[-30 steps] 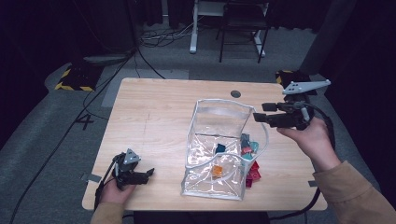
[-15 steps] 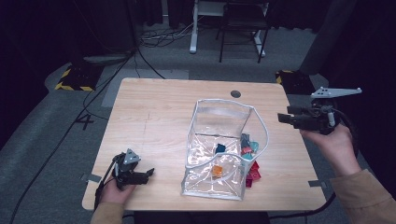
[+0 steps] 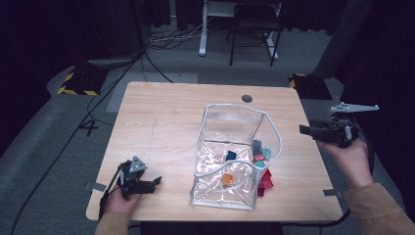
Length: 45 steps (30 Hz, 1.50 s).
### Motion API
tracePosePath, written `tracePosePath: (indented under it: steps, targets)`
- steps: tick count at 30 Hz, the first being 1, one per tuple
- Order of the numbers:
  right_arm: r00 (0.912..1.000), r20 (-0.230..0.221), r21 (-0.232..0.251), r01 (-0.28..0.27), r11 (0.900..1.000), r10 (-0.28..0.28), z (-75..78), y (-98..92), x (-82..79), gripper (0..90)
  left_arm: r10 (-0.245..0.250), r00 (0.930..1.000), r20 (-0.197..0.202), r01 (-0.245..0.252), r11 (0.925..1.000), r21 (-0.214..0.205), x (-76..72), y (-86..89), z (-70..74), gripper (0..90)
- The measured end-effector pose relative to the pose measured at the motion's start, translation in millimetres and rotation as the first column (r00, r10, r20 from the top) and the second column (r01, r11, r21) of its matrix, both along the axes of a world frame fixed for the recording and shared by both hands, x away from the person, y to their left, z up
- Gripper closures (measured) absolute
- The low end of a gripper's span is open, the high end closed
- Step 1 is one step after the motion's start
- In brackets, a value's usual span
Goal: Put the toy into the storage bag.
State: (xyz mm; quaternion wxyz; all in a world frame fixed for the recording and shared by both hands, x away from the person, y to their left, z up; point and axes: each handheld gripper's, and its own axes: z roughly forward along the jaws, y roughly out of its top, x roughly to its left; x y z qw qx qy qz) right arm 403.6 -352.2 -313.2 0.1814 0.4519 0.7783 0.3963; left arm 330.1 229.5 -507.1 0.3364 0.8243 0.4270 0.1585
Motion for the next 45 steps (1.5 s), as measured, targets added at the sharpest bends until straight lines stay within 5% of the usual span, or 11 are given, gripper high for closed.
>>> tracePosePath:
  steps: [8, 20, 38, 45]
  targets:
    - [0.9983, -0.058, 0.04, 0.015, 0.9991, -0.013, -42.3, -1.4, 6.1, 44.3, 0.0, 1.0, 0.0, 0.0, 1.0, 0.0, 0.0, 0.0, 0.0, 15.6]
    - [0.9894, -0.14, 0.034, -0.033, 0.9989, 0.038, -105.3, 27.6, 12.0, 44.8, 0.001, 1.0, 0.0, -0.001, 1.0, 0.0, -0.1, -0.1, 0.0, 15.6]
    - [0.9804, -0.194, -0.031, -0.042, 0.9987, 0.035, -154.8, 54.9, 40.4, 47.5, 0.0, 1.0, 0.0, 0.0, 1.0, 0.0, -0.1, -0.1, 0.0, 15.6]
    - [0.9795, -0.201, -0.088, -0.003, 0.9961, -0.015, -160.6, 41.2, 47.9, 47.6, 0.0, 1.0, 0.0, 0.0, 1.0, 0.0, -0.1, -0.1, 0.0, 15.6]
